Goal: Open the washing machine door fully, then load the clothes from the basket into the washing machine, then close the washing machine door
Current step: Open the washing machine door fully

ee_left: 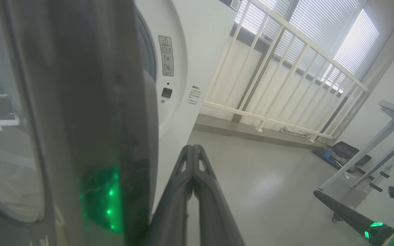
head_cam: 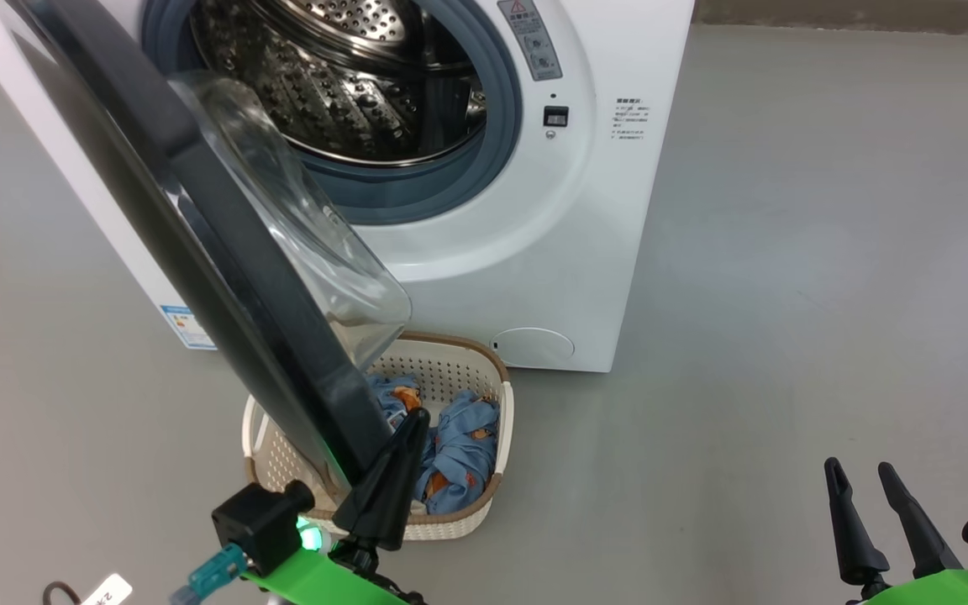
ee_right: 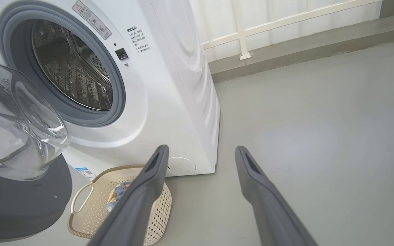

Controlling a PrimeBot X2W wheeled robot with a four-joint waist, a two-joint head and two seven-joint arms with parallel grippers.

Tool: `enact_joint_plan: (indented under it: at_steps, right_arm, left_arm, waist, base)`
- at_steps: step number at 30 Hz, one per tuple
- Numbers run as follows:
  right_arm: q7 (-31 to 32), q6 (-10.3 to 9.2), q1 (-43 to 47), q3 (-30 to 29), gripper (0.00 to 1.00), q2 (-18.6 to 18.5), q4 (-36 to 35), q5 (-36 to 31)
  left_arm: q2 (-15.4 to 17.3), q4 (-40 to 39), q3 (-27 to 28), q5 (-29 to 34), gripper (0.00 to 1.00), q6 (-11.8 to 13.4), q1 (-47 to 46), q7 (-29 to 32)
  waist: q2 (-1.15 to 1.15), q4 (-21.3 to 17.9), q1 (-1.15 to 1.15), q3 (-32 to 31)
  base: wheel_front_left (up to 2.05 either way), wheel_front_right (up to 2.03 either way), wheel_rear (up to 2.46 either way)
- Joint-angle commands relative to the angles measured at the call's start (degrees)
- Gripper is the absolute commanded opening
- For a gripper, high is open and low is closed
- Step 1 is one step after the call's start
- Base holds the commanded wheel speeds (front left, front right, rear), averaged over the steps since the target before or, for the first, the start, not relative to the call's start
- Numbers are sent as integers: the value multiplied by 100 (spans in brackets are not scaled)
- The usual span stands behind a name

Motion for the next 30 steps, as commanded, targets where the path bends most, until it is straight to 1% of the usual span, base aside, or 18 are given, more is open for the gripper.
enact_joint_plan:
  at_steps: [1, 21, 30]
  right_arm:
    - [-75, 8, -154, 127, 100, -72, -160, -57]
    - [-75, 8, -102, -18, 100, -94, -255, -306]
    - [-75, 8, 13, -102, 100, -63, -287, -339]
  left_arm:
    - [149, -33, 377, 53, 0, 71, -279, -37]
    - [149, -246, 762, 411, 0, 70, 183, -37]
    - [149, -425, 922, 551, 0, 70, 485, -37]
  waist:
    - [0, 19, 0, 14]
    - [0, 339, 0, 64]
    - [0, 566, 0, 7]
  base:
    - [0, 0, 0]
    - [0, 0, 0]
    - [0, 0, 0]
